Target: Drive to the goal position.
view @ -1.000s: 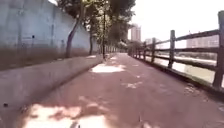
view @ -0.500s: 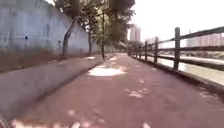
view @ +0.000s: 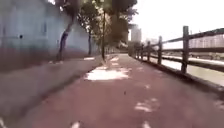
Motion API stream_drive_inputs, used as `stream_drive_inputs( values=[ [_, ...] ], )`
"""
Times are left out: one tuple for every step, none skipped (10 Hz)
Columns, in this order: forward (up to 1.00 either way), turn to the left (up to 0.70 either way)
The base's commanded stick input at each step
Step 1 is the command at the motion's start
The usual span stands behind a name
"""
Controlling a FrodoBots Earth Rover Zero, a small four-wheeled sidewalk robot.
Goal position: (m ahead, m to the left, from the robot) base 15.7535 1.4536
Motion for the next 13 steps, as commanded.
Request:
stream_drive_inputs(
  values=[
    [0.7, 0.0],
    [0.7, 0.0],
    [0.7, 0.0],
    [0.7, 0.0],
    [0.7, 0.0],
    [0.7, 0.0],
    [0.7, 0.0],
    [0.7, 0.0],
    [0.7, 0.0],
    [0.7, 0.0],
    [0.7, 0.0],
    [0.7, 0.0],
    [0.7, 0.0]
  ],
)
